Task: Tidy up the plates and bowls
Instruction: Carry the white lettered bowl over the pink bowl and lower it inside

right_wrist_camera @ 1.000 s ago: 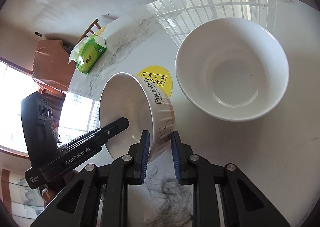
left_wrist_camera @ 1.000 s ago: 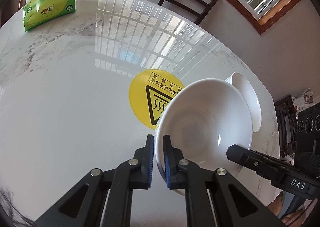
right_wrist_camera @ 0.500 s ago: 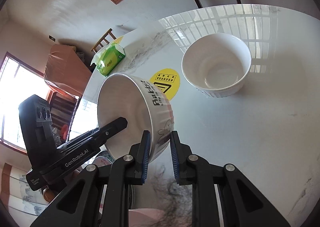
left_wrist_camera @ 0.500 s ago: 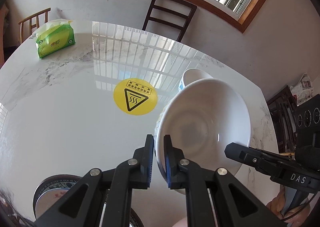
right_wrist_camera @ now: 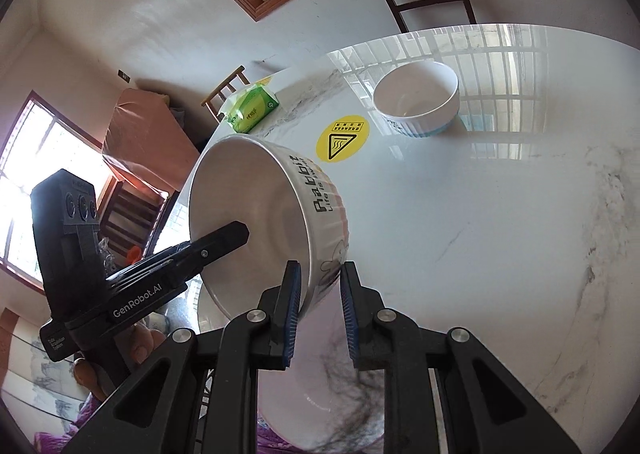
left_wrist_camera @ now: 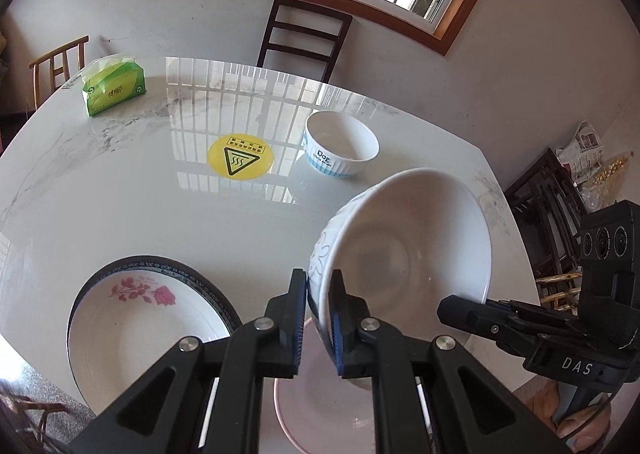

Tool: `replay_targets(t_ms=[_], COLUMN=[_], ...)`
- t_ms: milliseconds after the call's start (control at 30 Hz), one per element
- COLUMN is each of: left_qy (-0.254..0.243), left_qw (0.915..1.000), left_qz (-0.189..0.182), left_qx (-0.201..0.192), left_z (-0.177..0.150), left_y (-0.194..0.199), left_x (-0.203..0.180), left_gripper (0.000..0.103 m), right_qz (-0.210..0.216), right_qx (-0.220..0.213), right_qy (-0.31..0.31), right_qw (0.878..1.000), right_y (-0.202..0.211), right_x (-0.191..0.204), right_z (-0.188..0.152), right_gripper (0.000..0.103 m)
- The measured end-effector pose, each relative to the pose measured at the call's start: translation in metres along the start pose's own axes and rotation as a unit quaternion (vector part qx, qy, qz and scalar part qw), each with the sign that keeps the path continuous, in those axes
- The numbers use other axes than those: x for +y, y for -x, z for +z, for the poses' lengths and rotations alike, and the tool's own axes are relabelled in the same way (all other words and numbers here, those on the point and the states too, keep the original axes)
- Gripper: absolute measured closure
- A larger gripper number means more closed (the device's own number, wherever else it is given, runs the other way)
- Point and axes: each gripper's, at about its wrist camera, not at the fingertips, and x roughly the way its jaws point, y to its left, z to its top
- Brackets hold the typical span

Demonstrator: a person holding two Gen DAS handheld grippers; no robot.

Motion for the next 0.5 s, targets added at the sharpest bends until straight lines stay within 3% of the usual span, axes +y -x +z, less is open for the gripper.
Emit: replay_targets(t_ms=[500], left_qy=[-0.017], left_qw=[0.9981], left_qz=[-0.002], left_qx=[0.059], left_z=[-0.065], left_y=[0.004], left_x=[-0.009], left_gripper=[0.091], right_qz=[-0.014], right_qx=[0.022], right_qy=[-0.014], right_qw=[1.0], right_y=[0.017], right_x=[-0.003], right_z=[-0.065], right_gripper=[0.084])
